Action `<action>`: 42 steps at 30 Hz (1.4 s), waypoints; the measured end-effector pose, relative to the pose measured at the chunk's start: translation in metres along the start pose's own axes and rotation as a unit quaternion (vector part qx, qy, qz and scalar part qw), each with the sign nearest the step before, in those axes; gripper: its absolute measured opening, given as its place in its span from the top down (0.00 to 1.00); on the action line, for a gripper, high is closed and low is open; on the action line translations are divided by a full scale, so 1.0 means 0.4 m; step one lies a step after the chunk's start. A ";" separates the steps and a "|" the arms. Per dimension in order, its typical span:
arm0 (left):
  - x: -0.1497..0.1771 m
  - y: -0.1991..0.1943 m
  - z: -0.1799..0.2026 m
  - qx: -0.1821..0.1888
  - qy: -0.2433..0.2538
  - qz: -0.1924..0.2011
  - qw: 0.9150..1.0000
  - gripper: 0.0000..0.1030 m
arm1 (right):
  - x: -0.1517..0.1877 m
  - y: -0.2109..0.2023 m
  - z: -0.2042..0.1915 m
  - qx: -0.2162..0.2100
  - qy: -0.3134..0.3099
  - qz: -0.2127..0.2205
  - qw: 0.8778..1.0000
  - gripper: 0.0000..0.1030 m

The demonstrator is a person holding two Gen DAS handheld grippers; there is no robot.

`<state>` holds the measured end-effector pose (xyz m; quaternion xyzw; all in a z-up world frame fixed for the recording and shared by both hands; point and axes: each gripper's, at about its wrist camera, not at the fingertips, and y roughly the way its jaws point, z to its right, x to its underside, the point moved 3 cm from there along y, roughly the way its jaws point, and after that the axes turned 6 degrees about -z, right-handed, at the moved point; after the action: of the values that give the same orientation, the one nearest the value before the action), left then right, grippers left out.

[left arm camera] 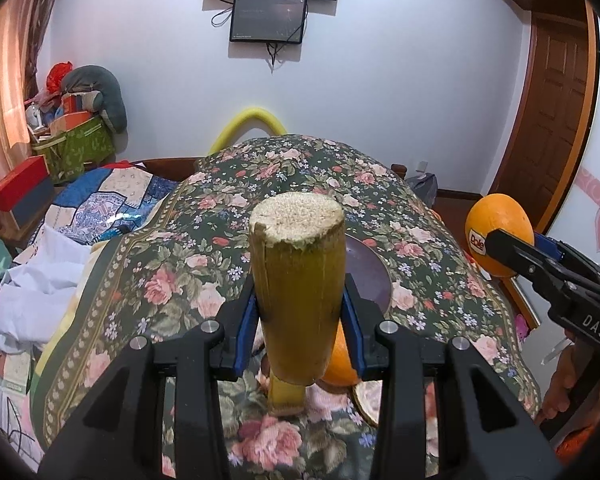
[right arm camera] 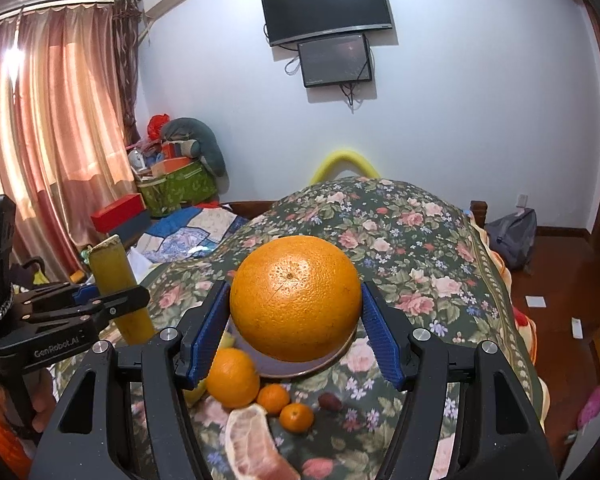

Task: Organize fruits
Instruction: 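Carry the sugarcane with the left tool onto the plate while the right tool carries the orange there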

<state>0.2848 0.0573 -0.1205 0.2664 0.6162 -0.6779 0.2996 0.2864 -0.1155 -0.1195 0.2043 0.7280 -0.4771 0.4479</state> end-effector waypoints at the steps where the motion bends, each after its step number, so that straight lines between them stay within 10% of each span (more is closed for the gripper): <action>1: -0.003 0.008 0.000 -0.001 0.001 -0.002 1.000 0.63 | -0.002 0.008 0.002 0.001 0.001 -0.002 1.000 0.40; 42: -0.077 0.441 -0.042 0.018 -0.018 -0.112 0.993 0.63 | 0.025 0.404 0.066 0.005 -0.034 -0.162 0.986 0.40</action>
<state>0.4352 0.0658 -0.2189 0.1885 0.6247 -0.7226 0.2282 0.4103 -0.0654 -0.2144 0.0694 0.7335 -0.5538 0.3878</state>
